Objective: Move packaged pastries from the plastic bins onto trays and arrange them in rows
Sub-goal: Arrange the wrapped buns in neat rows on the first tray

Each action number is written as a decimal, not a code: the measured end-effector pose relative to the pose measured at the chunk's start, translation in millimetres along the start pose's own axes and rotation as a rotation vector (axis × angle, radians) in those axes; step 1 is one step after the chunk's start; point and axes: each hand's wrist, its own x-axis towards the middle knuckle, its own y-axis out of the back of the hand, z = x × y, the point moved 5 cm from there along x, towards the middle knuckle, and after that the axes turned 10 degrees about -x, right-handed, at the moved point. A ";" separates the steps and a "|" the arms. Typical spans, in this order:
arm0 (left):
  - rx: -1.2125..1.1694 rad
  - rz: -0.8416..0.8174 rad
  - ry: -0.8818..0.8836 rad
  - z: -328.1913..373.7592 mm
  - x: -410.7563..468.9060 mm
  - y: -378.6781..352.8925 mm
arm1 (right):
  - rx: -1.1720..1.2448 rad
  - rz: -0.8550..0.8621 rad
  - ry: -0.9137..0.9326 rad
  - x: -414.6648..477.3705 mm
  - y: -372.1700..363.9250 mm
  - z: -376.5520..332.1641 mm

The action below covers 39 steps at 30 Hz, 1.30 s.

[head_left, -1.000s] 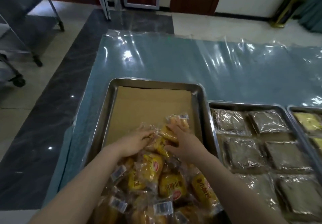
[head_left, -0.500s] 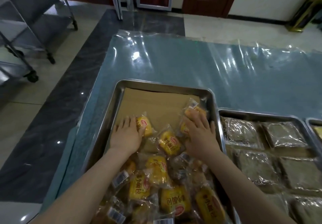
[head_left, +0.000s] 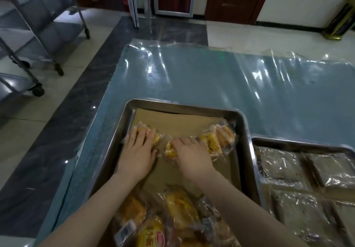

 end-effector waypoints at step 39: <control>-0.011 0.093 -0.255 43.5 49.4 -19.1 | 0.147 -0.174 -0.165 17.8 -22.8 99.6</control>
